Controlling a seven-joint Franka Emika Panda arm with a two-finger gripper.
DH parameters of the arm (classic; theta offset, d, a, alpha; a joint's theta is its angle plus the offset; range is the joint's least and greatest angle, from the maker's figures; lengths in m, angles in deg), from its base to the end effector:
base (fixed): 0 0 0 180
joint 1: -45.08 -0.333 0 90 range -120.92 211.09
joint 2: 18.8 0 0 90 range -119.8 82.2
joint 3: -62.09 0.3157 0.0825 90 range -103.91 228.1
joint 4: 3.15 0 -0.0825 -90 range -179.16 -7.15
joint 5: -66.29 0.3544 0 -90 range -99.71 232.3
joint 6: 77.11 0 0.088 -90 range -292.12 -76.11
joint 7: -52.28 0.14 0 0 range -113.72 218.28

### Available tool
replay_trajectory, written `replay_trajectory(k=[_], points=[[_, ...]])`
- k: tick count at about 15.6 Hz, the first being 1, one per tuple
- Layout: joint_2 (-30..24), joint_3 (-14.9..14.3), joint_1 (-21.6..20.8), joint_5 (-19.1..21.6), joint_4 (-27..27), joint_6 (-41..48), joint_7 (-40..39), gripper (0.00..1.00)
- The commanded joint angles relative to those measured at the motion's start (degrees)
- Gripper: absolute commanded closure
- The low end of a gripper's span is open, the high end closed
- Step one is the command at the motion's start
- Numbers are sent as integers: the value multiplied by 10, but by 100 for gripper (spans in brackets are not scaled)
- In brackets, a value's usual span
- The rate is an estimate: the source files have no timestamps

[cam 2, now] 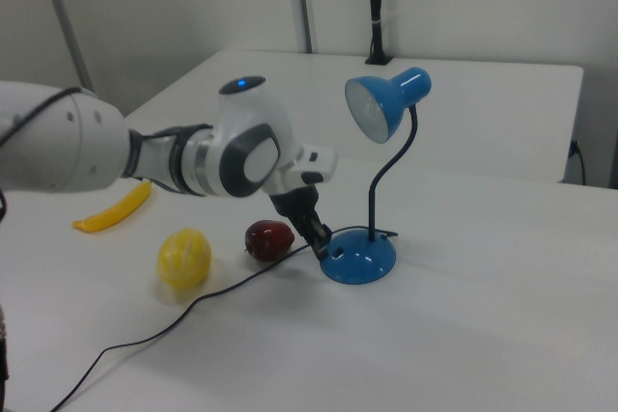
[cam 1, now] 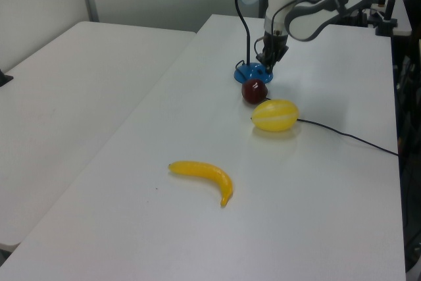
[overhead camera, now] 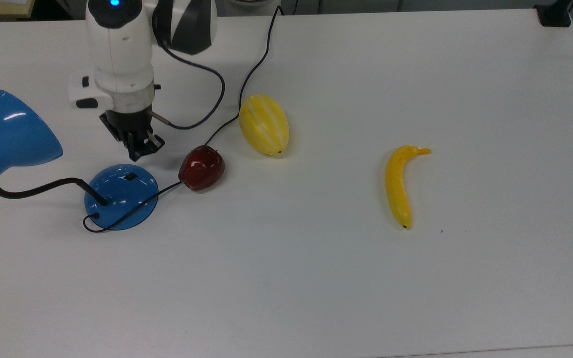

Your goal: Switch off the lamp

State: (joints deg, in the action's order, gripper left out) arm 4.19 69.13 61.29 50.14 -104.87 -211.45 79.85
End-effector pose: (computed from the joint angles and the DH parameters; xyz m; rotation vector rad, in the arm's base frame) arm 0.6374 -0.1203 0.3366 2.9022 -0.7025 0.2968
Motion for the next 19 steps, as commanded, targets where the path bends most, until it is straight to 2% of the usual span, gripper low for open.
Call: replay_trajectory(k=[1,2,3,6,8,11,16,19], points=[[-73,2,-8,42,-12,92,-65,78],[-90,5,-9,66,-12,116,-83,59],[-109,8,-9,88,-12,146,-102,52],[-166,10,-34,139,-12,263,-153,39],[-199,10,-62,149,-15,335,-162,23],[-229,10,-93,149,-17,383,-168,0],[-282,9,-110,168,-26,433,-224,0],[-283,2,-101,169,-19,444,-293,0]])
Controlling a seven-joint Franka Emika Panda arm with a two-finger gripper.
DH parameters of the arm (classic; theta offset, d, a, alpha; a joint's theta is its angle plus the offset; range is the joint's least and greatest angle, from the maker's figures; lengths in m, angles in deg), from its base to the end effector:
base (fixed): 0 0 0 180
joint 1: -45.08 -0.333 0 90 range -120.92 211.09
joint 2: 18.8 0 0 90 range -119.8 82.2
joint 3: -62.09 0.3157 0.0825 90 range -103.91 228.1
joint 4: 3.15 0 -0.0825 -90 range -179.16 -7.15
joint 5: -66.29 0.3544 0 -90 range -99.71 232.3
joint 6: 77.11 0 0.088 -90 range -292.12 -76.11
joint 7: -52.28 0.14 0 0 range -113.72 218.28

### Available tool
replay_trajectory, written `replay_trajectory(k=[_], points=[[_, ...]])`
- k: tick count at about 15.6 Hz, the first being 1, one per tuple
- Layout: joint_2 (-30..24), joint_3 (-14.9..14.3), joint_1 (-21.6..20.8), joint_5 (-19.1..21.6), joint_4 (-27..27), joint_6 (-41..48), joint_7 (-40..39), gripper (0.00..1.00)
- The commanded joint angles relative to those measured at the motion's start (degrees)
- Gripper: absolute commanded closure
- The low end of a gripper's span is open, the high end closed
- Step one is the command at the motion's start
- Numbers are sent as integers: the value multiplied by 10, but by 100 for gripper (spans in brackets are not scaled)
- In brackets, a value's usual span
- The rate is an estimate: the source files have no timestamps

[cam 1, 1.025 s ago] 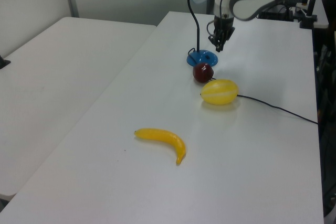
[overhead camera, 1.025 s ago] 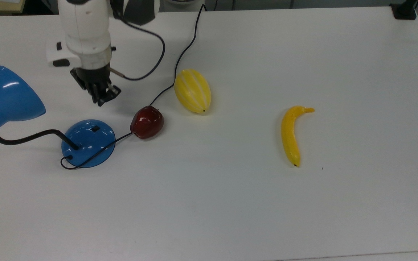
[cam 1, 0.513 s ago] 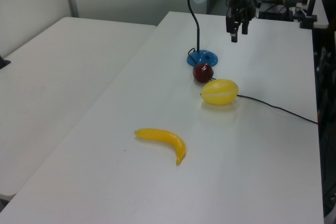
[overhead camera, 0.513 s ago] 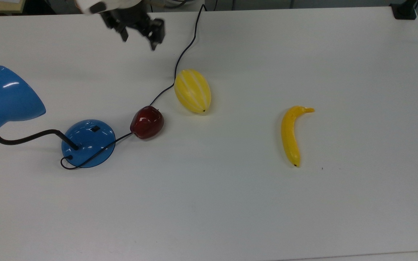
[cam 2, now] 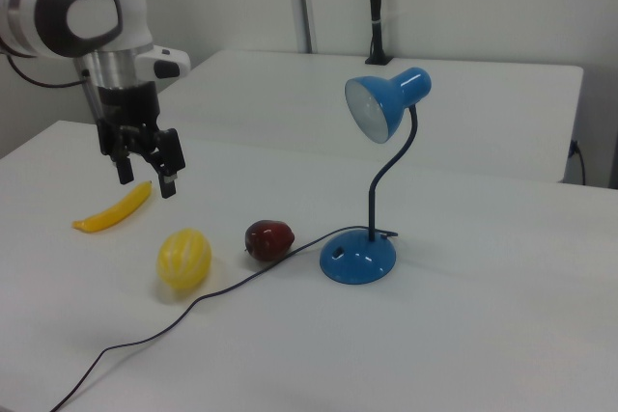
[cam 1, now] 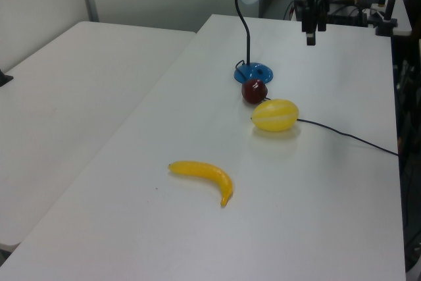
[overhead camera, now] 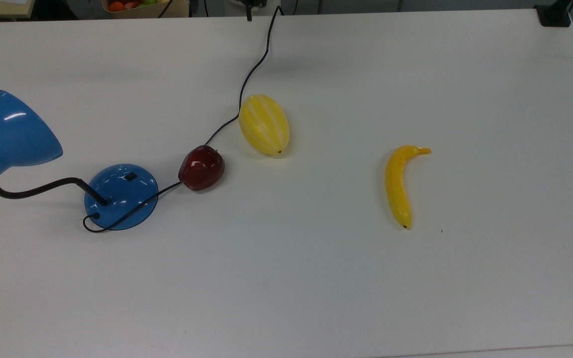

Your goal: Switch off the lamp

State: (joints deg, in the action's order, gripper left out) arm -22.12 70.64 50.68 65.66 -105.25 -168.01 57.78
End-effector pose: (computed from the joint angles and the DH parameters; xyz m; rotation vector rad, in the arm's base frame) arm 0.4944 0.0255 0.5293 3.1039 -0.0689 -0.2120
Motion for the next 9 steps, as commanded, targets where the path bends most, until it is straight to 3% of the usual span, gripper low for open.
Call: replay_trajectory(k=[1,9], points=[[-20,-14,8,14,-10,14,-86,0],[-17,-14,28,21,13,53,-89,0]])
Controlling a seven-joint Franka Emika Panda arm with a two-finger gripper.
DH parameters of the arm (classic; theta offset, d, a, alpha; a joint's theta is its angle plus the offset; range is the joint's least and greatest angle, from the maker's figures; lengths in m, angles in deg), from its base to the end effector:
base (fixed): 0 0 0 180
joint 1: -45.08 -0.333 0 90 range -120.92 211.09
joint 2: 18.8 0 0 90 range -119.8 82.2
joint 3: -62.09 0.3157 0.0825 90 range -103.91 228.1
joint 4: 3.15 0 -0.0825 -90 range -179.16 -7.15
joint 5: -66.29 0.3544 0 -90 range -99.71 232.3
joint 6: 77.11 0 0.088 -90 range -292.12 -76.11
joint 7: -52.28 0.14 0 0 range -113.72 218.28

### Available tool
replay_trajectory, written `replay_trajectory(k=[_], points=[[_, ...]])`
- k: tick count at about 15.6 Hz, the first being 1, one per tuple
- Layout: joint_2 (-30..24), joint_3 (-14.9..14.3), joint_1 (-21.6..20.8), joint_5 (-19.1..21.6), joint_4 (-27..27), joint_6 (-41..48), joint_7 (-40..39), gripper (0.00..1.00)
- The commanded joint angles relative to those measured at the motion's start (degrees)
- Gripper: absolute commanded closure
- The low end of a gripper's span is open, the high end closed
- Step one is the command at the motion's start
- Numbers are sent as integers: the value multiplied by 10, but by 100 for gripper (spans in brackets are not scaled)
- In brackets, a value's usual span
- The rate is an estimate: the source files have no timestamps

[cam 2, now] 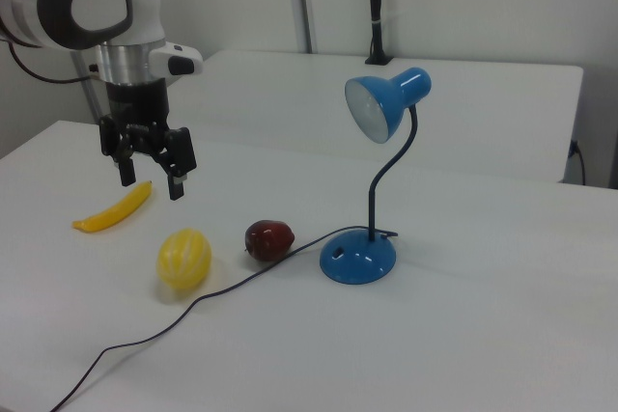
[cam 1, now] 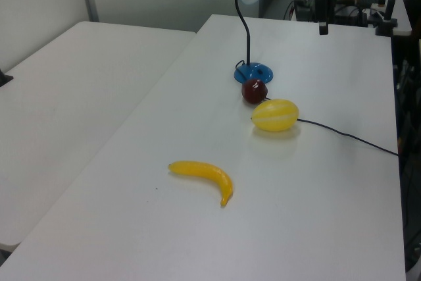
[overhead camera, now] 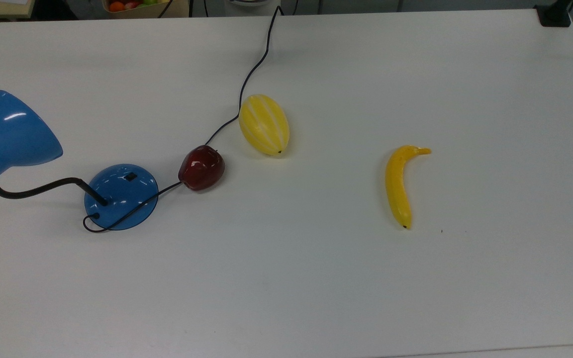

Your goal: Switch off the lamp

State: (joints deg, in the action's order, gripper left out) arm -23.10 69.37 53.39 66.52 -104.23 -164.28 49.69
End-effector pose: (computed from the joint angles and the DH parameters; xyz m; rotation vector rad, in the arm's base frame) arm 0.4837 -0.0063 0.5410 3.1301 0.0406 -0.2642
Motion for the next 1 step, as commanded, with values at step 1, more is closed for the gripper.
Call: replay_trajectory(k=[1], points=[[-7,-2,0,13,3,16,-8,0]])
